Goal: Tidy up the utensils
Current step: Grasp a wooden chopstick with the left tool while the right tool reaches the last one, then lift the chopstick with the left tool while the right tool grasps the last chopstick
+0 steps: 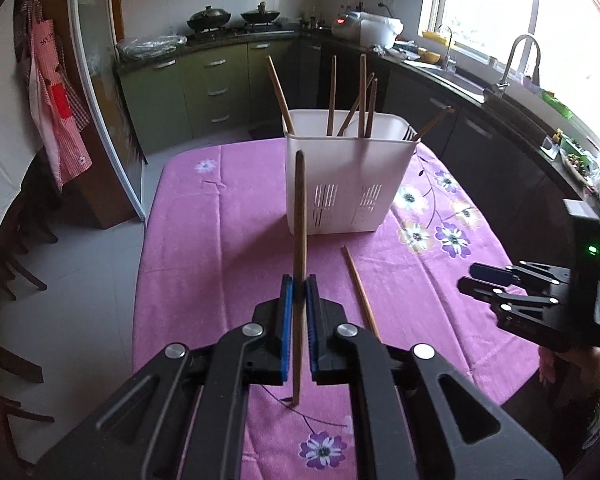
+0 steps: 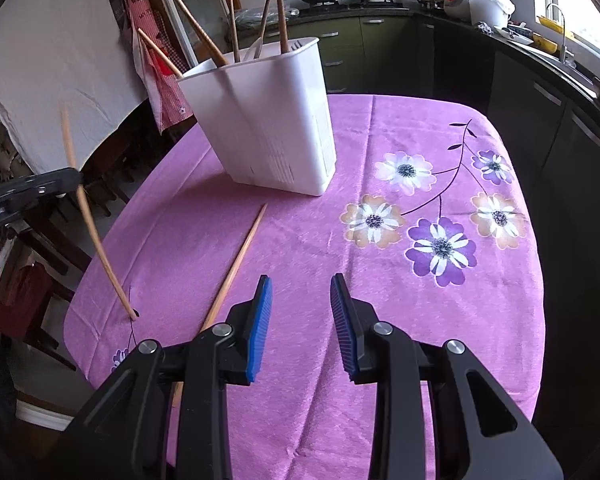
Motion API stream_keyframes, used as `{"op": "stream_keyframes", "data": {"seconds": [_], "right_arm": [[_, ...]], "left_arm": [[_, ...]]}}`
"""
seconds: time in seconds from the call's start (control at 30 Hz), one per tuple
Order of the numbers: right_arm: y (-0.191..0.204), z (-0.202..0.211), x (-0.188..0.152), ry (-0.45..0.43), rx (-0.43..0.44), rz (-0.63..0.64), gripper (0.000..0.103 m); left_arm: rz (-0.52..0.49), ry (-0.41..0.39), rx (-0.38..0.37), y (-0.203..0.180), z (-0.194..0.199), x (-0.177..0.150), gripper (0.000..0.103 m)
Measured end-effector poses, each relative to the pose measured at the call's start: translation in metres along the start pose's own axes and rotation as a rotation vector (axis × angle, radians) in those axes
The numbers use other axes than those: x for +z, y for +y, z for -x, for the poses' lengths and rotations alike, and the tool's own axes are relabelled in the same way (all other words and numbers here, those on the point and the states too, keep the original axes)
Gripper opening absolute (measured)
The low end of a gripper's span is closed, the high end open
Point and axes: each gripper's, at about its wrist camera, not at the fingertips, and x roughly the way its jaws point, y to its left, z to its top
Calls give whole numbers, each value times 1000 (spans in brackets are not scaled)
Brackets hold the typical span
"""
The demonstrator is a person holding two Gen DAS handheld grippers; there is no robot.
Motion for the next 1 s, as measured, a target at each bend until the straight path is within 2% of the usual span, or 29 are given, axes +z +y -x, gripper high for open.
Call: {"op": "stream_keyframes", "data": {"seconds": [0.27,0.5,0.7,0.9,0.93,1.0], "right_arm": [[12,-23,5,57,4,16,35],[49,-75,23,145,19,68,35],[77,-120,33,208,-36,104,35],[91,-134,35,219,-95,137,38],[93,-135,35,217,-111,151,37],[96,-134,32,211,-115,166,27]], "left_arm": [[-1,-61,5,6,25,-21,7],[-11,-69,1,9,28,-23,7],[-19,-71,-7,9,28,-25,7],[-19,-72,-15,12,29,-26,7],[-19,-73,-16,12,29,-26,7],[-18,-73,-17,13,29,-26,7]]}}
